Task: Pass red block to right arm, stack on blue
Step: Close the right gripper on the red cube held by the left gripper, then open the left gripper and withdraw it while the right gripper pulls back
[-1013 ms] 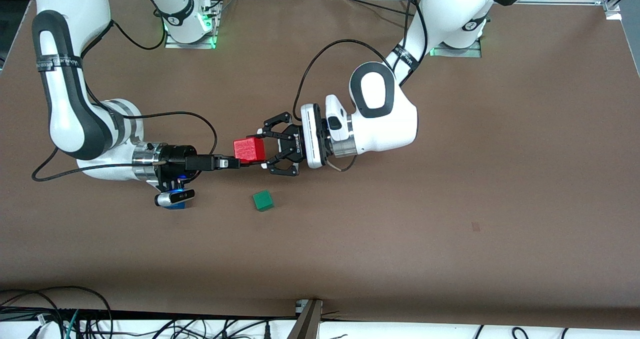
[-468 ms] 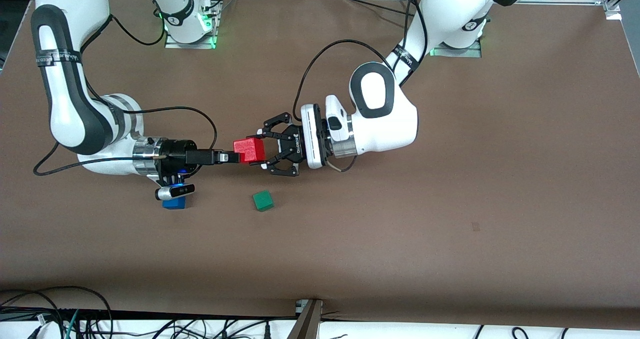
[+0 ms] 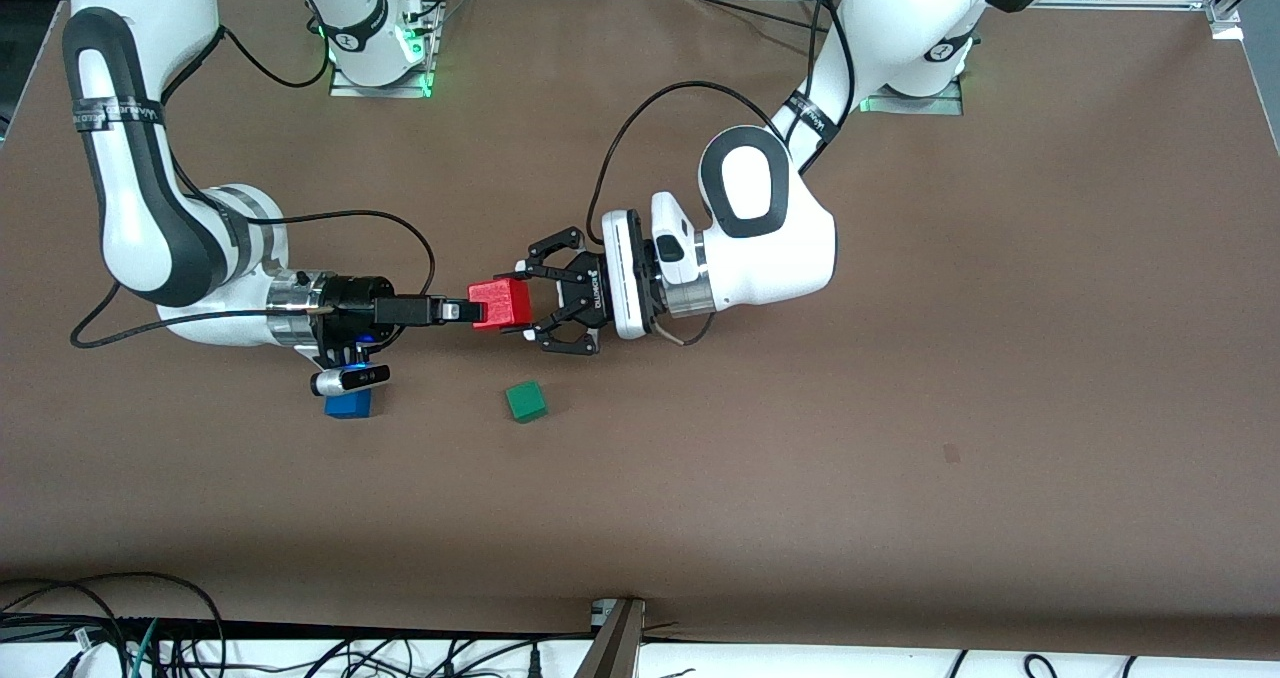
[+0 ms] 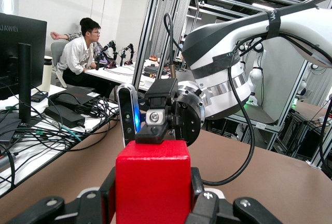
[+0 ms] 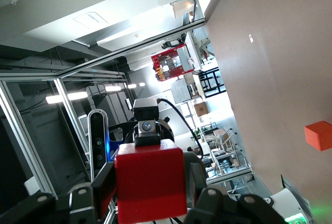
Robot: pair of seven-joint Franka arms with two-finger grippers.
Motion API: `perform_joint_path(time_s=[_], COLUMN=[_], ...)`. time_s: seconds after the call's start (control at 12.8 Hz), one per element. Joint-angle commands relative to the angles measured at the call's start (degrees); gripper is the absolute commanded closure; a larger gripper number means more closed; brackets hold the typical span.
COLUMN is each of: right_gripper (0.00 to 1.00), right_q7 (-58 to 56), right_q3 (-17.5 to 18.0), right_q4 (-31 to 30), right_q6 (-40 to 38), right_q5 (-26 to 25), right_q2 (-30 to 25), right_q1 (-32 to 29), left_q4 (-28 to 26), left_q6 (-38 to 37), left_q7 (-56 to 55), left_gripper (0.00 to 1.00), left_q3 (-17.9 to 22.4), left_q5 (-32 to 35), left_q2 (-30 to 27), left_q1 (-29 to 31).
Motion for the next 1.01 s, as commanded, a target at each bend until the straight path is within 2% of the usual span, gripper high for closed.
perform_joint_path(time_s=[0.0,0.23,0.31,0.39,0.62,0.7,0.94], right_gripper=[0.49,0.66,0.72,0.78,0.97,1.0,1.0], right_q7=[-1.6,-1.6,-1.6,-1.6,-1.5,-1.4,-0.7], right_q3=[0.2,0.2,0.2,0.2,0.1,0.0,-0.6], right_q4=[-2.6,-2.5,-2.4,-2.3,-1.8,-1.2,0.3], right_q6=[0.2,0.2,0.2,0.2,0.3,0.1,0.0], right_q5=[1.5,1.4,1.5,1.5,1.5,1.4,0.6], right_q2=[-1.9,-1.9,-1.9,-1.8,-1.5,-1.3,-1.2], right_q1=[0.0,0.0,0.0,0.0,-0.1,-0.3,-0.7], left_q4=[3.0,3.1,3.1,3.0,2.9,2.7,1.8], left_q6=[0.6,0.6,0.6,0.6,0.6,0.5,0.3], left_q7=[0.7,0.6,0.3,0.1,-2.0,-2.6,-4.6], left_gripper=[1.0,1.0,0.74,0.01,0.0,0.0,0.0], left_q3=[0.9,0.9,0.9,0.9,0.9,0.9,1.1], left_q5=[-1.8,-1.9,-1.9,-2.1,-2.2,-2.2,-1.4], left_q2=[1.6,1.7,1.7,1.7,1.6,1.6,0.7], left_q1=[-1.2,-1.3,-1.3,-1.3,-1.3,-1.5,-1.2])
